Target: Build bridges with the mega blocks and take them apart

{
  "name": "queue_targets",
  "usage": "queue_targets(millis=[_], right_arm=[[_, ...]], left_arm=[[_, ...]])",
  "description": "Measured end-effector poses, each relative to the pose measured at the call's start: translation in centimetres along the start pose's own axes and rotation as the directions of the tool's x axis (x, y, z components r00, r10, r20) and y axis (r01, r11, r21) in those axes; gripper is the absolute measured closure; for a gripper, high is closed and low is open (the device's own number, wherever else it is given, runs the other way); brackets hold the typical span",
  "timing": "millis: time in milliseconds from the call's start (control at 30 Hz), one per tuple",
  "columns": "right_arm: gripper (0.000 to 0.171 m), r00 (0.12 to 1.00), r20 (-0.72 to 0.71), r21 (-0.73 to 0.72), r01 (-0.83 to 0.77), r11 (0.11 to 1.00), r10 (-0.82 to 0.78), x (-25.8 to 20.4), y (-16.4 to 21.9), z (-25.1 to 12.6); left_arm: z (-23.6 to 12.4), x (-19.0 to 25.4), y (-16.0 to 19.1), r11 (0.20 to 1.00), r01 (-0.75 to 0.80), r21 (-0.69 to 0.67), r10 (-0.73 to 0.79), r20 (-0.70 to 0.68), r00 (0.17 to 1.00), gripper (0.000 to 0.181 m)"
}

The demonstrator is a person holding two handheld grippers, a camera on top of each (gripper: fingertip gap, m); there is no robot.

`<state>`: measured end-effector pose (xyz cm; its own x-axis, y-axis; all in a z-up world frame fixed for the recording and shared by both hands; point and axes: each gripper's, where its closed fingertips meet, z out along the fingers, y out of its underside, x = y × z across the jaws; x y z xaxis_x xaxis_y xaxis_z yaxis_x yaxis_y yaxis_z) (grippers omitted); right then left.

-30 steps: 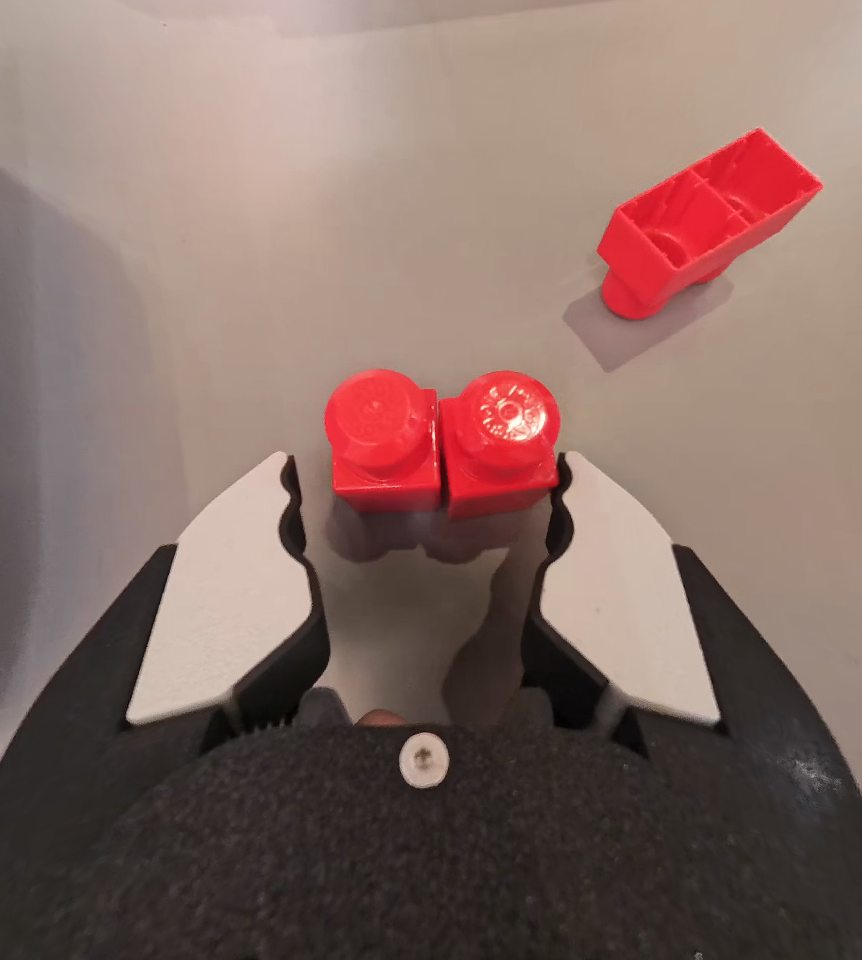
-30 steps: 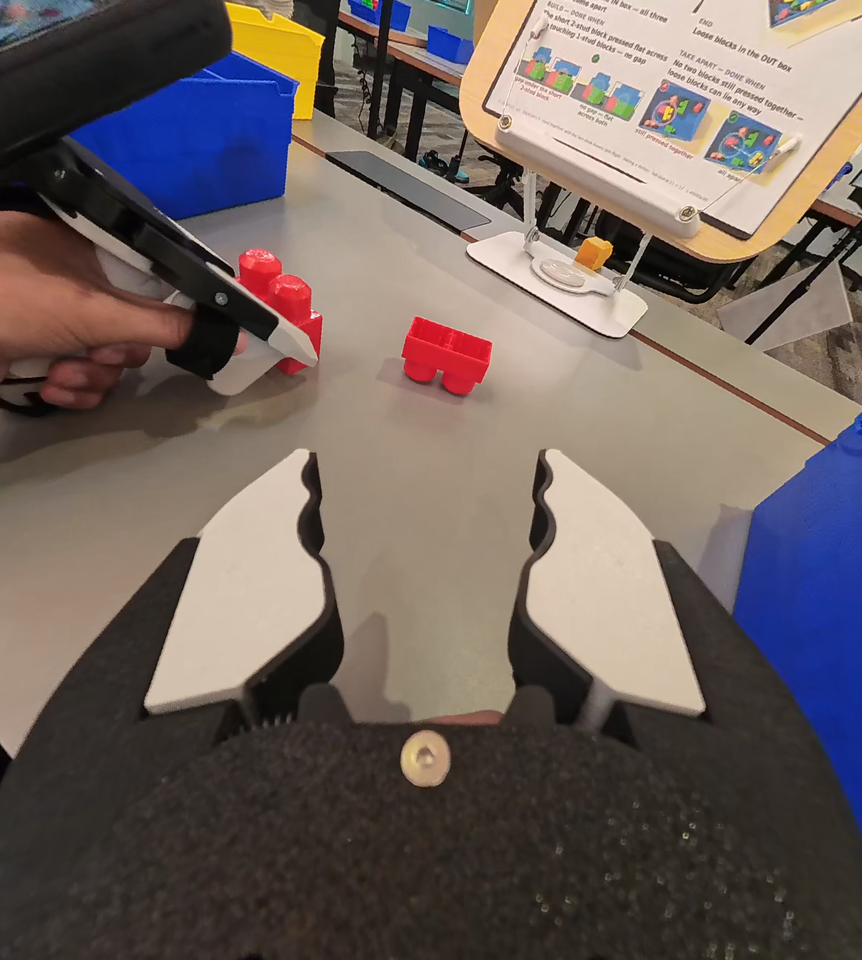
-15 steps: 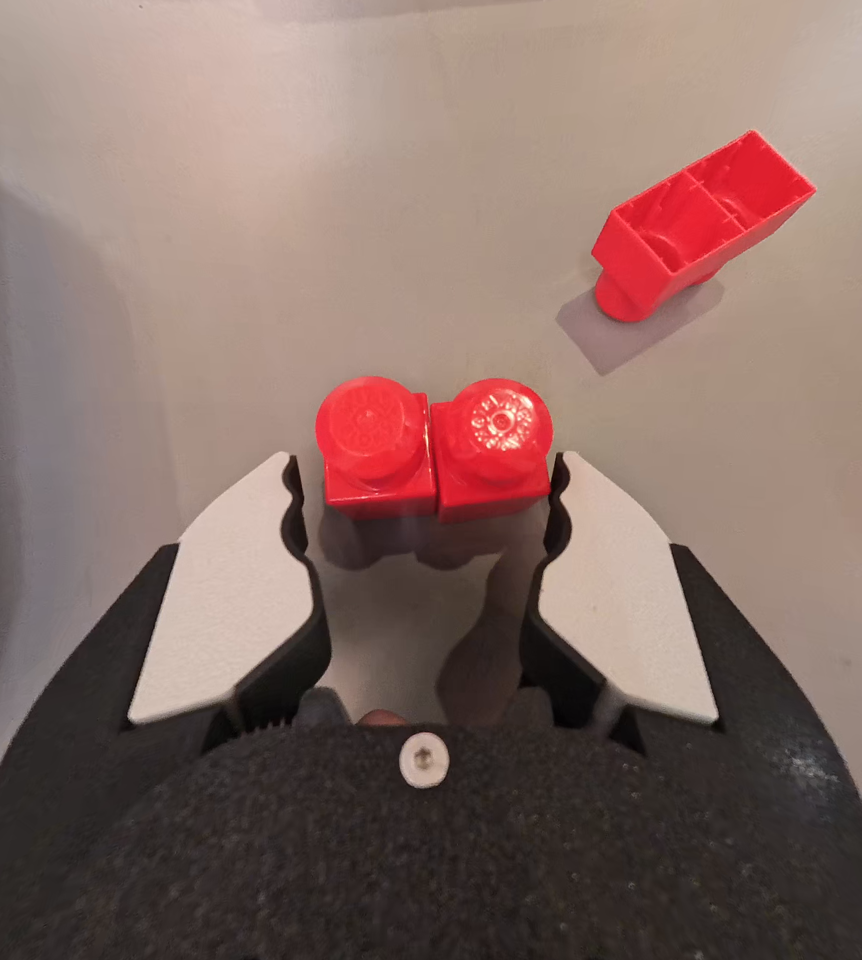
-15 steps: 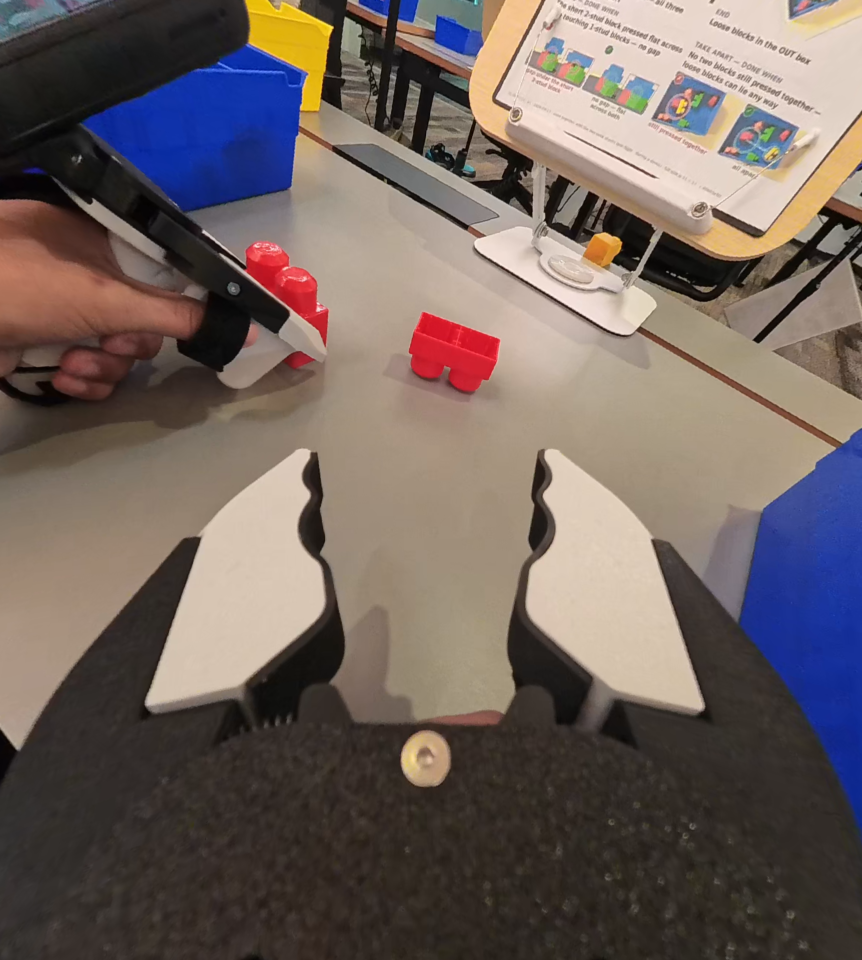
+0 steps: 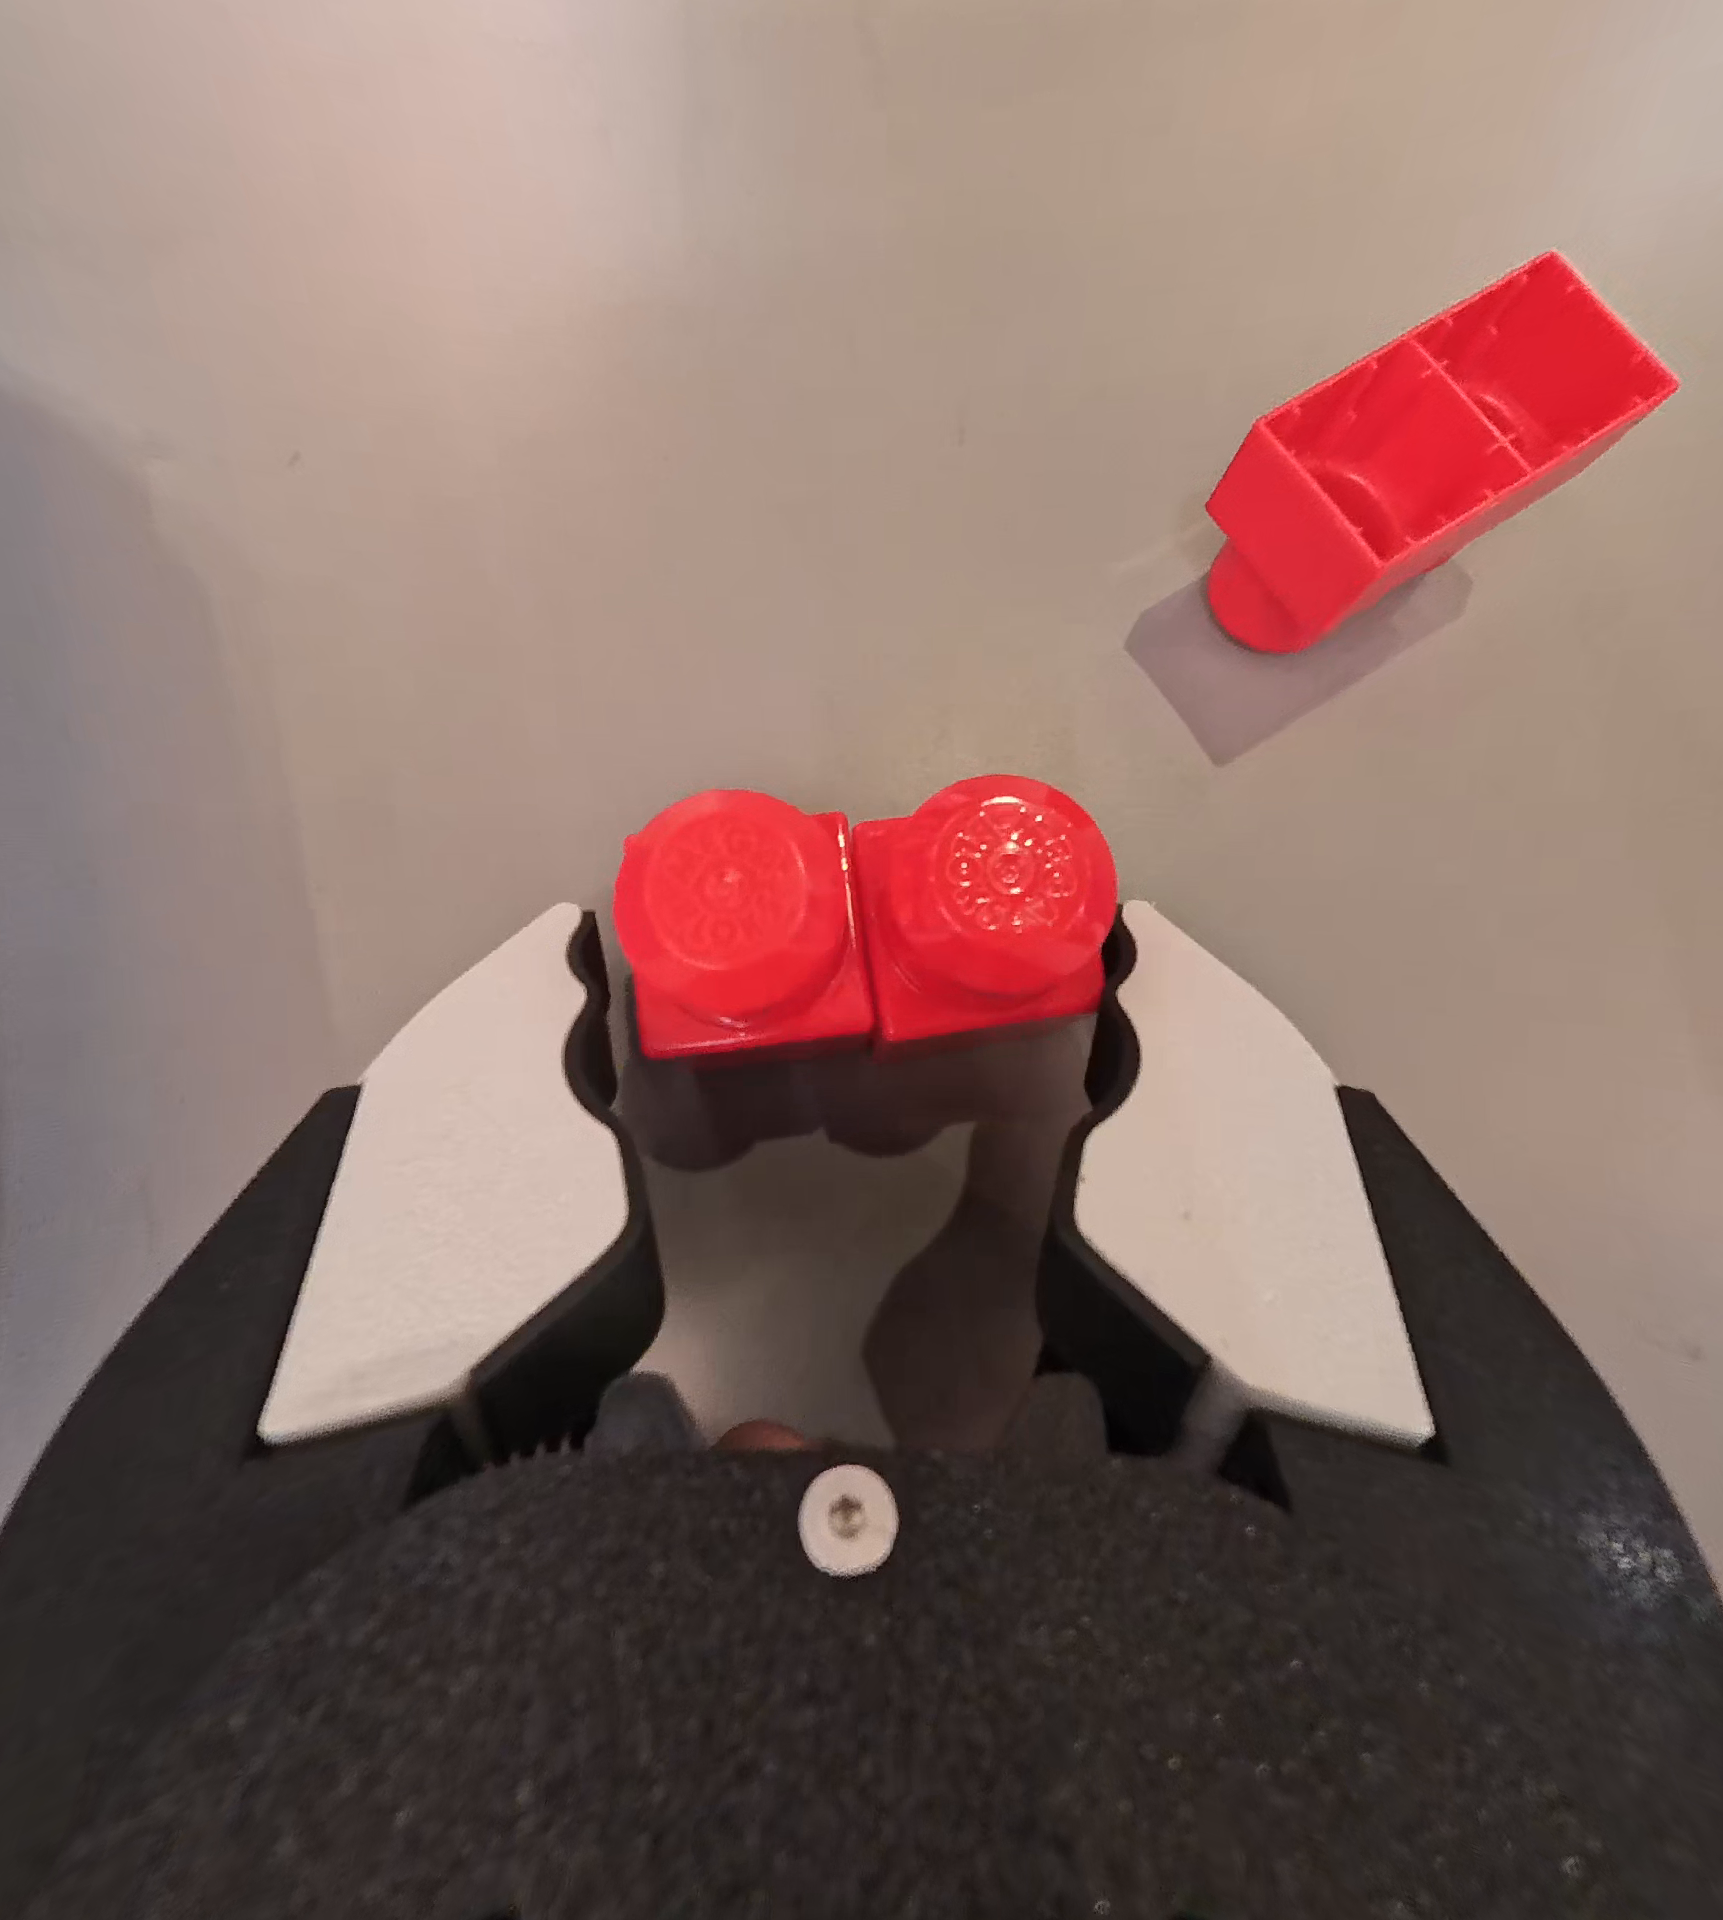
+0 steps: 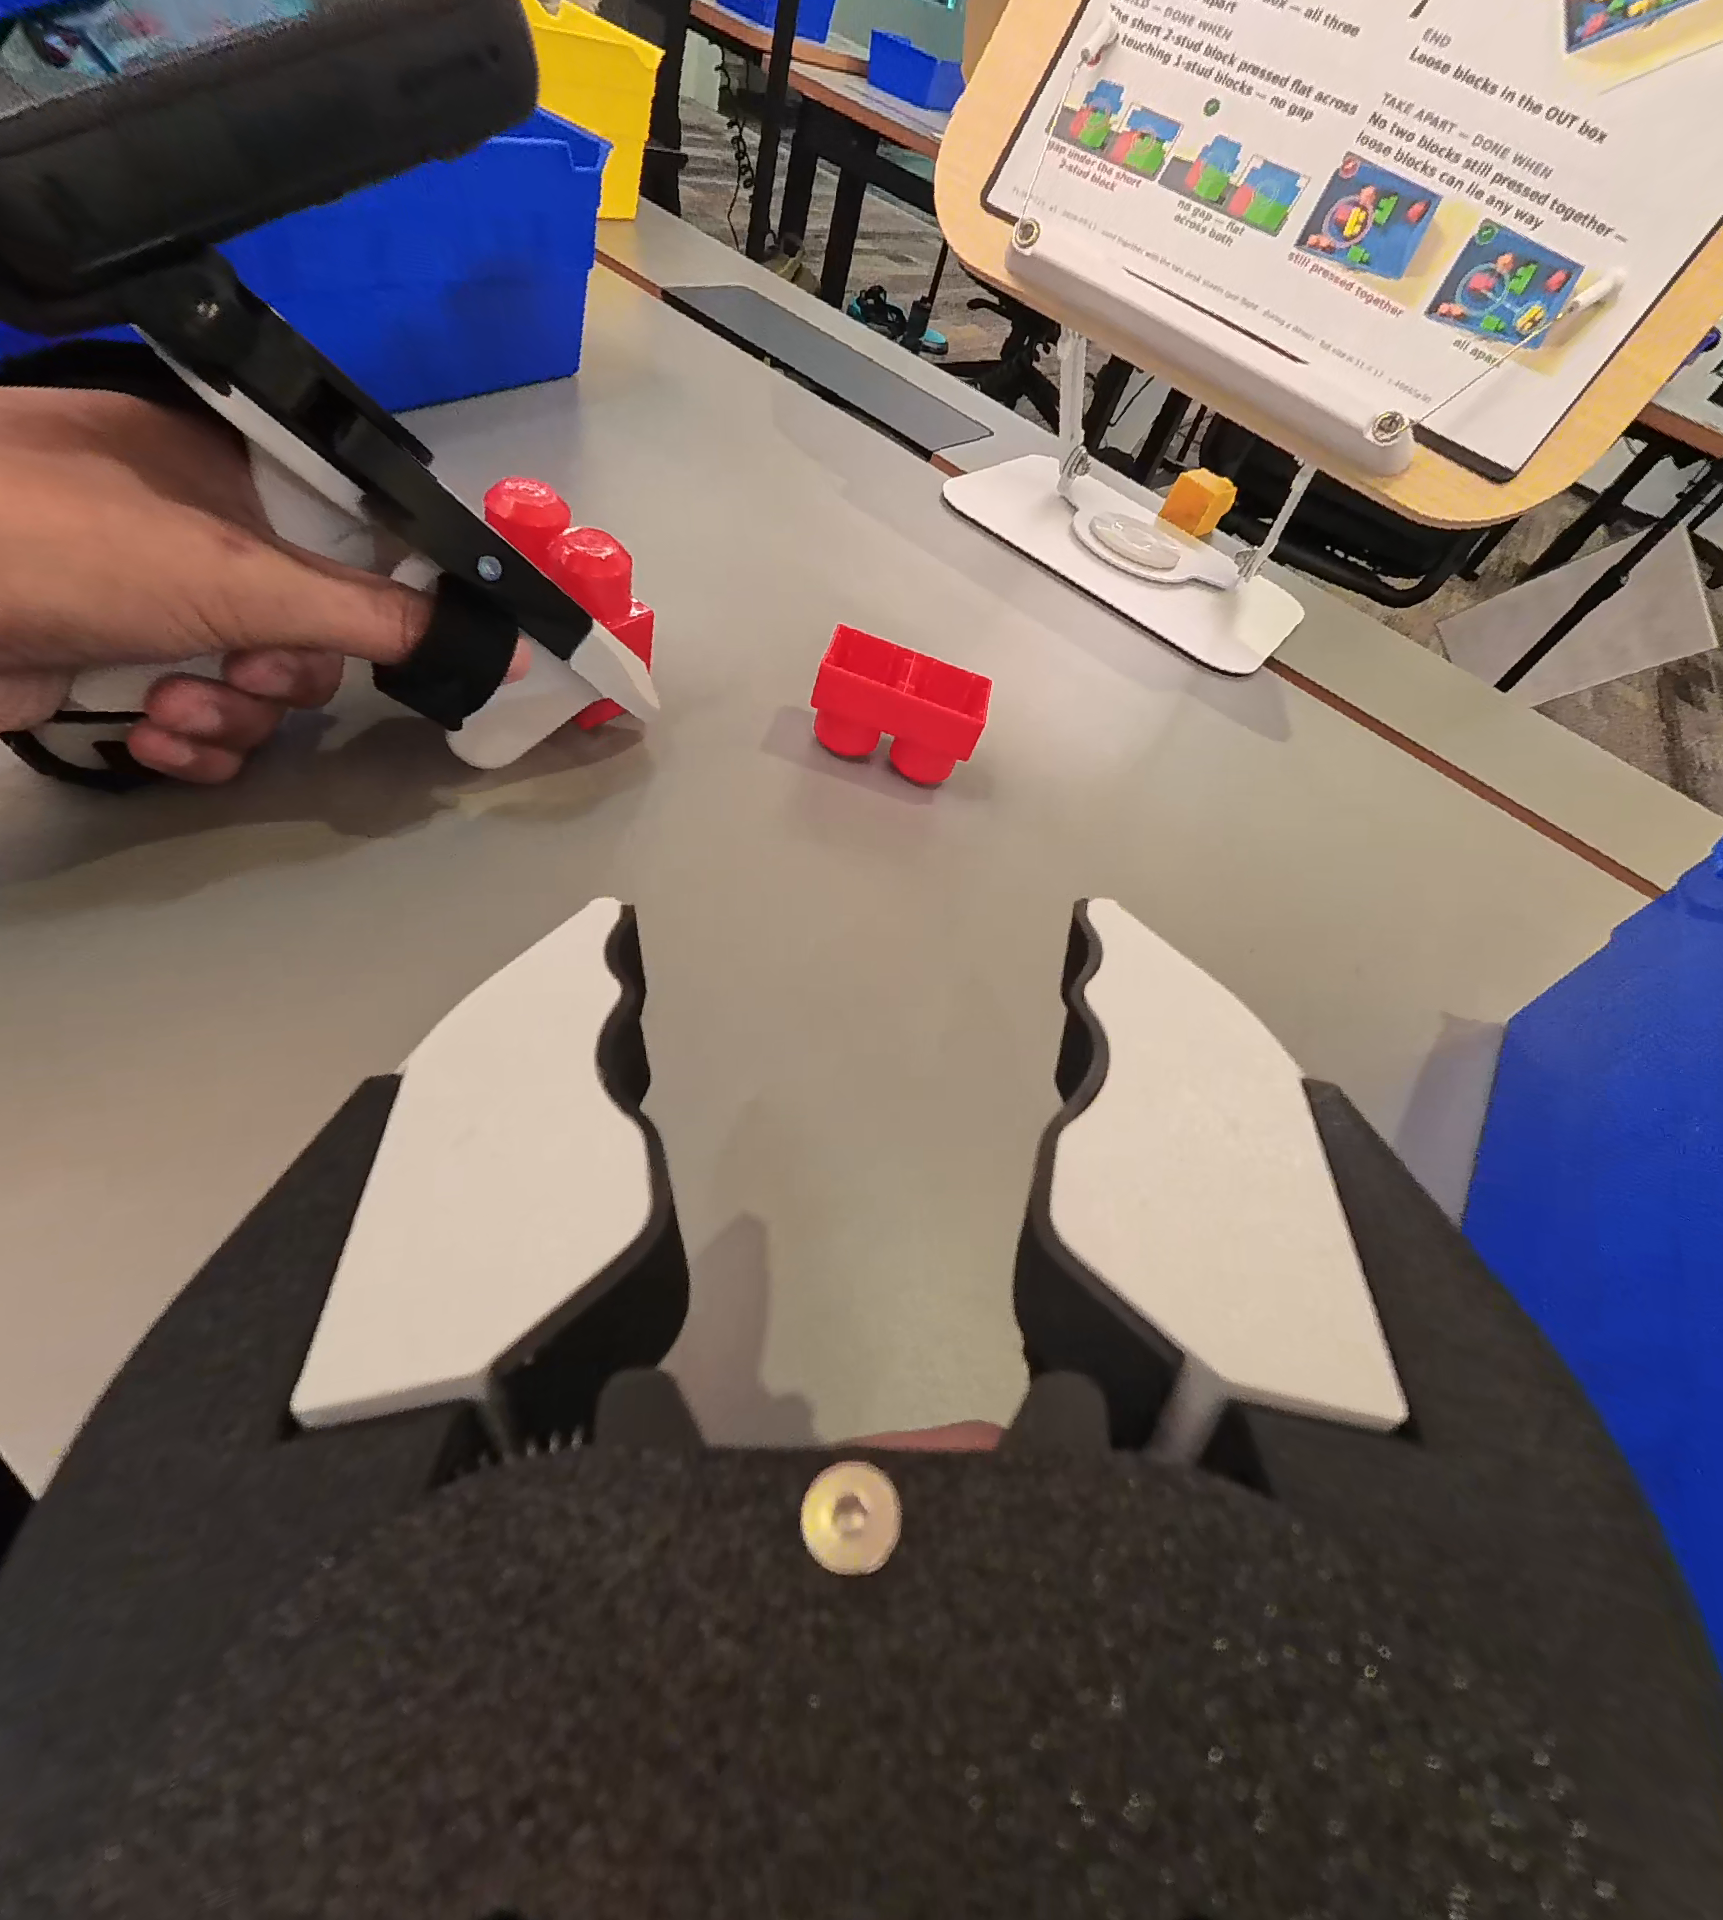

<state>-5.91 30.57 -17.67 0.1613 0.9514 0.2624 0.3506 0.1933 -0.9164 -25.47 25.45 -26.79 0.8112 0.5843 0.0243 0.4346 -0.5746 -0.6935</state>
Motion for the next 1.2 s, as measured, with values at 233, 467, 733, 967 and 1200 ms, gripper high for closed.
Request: queue_targets(millis=[233,467,733,967,1200], right_arm=[[0.094,1.0,0.01,-0.004,0.001,1.0,-0.001,-0.3,0.1,0.1],[0.094,1.0,0.015,-0.006,-0.001,1.0,0.001,-0.2,0.2,0.1],[0.093,1.0,0.019,-0.007,-0.004,1.0,0.004,-0.2,0.2,0.1],[0.093,1.0,0.021,-0.01,-0.004,1.0,0.004,-0.3,0.2,0.1],[0.093,1.0,0.024,-0.011,-0.005,1.0,0.005,-0.2,0.2,0.1]], left_arm=[[0.6,0.1,-0.1,0.999,0.021,-0.025,-0.02,0.038,0.999,0.087],[0.5,-0.1,-0.4,0.998,0.066,-0.011,-0.065,0.044,0.997,0.086],[0.7,-0.3,-0.7,0.997,0.07,-0.02,-0.069,0.055,0.996,0.084],[1.1,-0.3,-0.5,0.995,0.088,-0.037,-0.086,0.058,0.995,0.085],[1.2,-0.2,-0.7,0.995,0.087,-0.05,-0.084,0.059,0.995,0.088]])
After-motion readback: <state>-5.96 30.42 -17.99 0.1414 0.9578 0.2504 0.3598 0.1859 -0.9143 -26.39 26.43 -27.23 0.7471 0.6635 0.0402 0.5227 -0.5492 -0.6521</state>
